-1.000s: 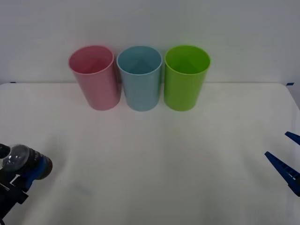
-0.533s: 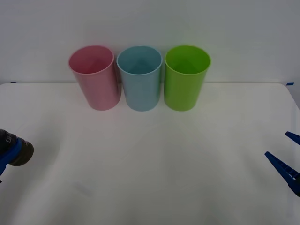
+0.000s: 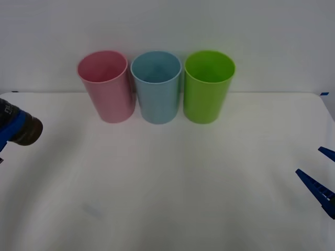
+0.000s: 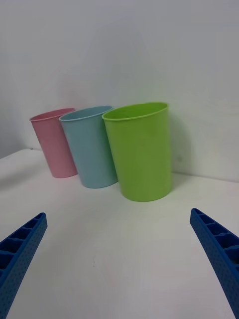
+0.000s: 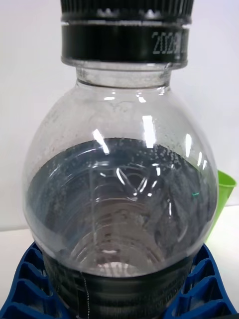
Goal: Grasp the object on the table and drop it into the matching bin: aluminum can to the light blue bin, PET bottle to the pink bin.
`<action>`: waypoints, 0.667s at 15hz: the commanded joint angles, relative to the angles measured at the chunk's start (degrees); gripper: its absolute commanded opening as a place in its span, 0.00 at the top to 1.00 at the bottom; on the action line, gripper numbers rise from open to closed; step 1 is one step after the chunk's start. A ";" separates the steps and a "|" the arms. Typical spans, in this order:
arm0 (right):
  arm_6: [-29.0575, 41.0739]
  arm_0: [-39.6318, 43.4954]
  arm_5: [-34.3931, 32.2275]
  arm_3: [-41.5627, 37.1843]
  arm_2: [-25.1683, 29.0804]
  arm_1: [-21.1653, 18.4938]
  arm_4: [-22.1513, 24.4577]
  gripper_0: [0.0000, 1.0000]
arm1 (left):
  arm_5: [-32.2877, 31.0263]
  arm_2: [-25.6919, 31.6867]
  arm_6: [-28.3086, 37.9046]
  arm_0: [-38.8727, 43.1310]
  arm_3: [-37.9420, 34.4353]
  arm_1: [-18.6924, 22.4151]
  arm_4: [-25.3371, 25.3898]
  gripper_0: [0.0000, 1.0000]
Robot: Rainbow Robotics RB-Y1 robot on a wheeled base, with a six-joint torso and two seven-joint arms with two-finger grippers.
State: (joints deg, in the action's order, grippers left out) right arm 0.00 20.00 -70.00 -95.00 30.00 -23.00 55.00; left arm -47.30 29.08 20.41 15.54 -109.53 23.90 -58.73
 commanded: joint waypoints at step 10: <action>0.00 0.00 0.00 0.00 0.00 0.00 0.00 0.00 | 7.57 -5.44 13.25 -23.19 6.08 -0.17 -24.59 1.00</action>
State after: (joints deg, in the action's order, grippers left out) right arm 0.00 20.00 -70.00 -95.00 30.00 -23.00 55.00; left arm -39.72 23.96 33.60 -5.69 -104.97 23.80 -81.14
